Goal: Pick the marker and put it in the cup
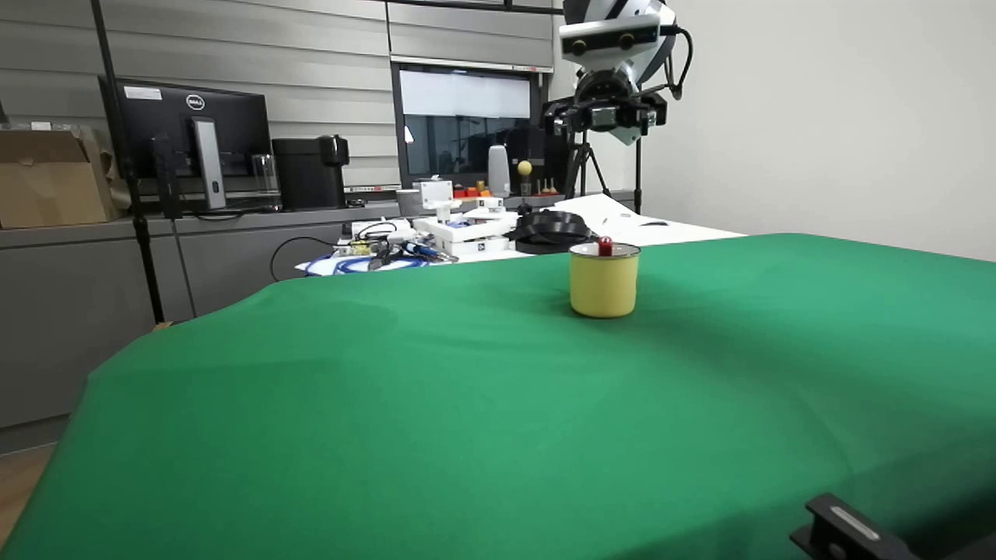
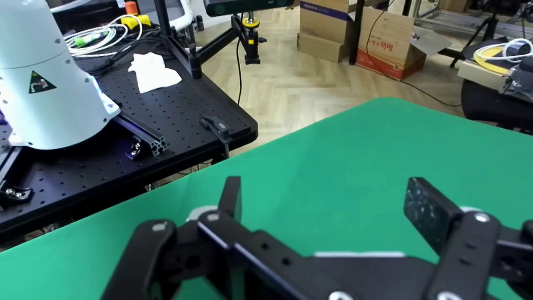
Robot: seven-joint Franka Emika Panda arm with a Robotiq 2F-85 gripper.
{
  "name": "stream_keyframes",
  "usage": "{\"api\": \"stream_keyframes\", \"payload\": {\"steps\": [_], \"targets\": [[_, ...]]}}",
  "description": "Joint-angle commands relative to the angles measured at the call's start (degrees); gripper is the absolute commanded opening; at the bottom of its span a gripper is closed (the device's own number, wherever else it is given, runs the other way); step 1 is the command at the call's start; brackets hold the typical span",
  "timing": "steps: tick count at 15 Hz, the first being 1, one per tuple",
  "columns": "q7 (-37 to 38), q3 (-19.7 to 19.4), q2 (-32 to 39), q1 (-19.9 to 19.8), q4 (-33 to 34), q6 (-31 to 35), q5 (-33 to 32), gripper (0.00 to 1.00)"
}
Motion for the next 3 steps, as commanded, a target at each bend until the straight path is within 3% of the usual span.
{"api": "stream_keyframes", "payload": {"steps": [1,3], "targets": [[0.13,0.22,0.16,-0.14,0.27,-0.14,-0.12,1.0],[0.13,0.23,0.16,-0.12,0.27,-0.14,-0.12,1.0]]}}
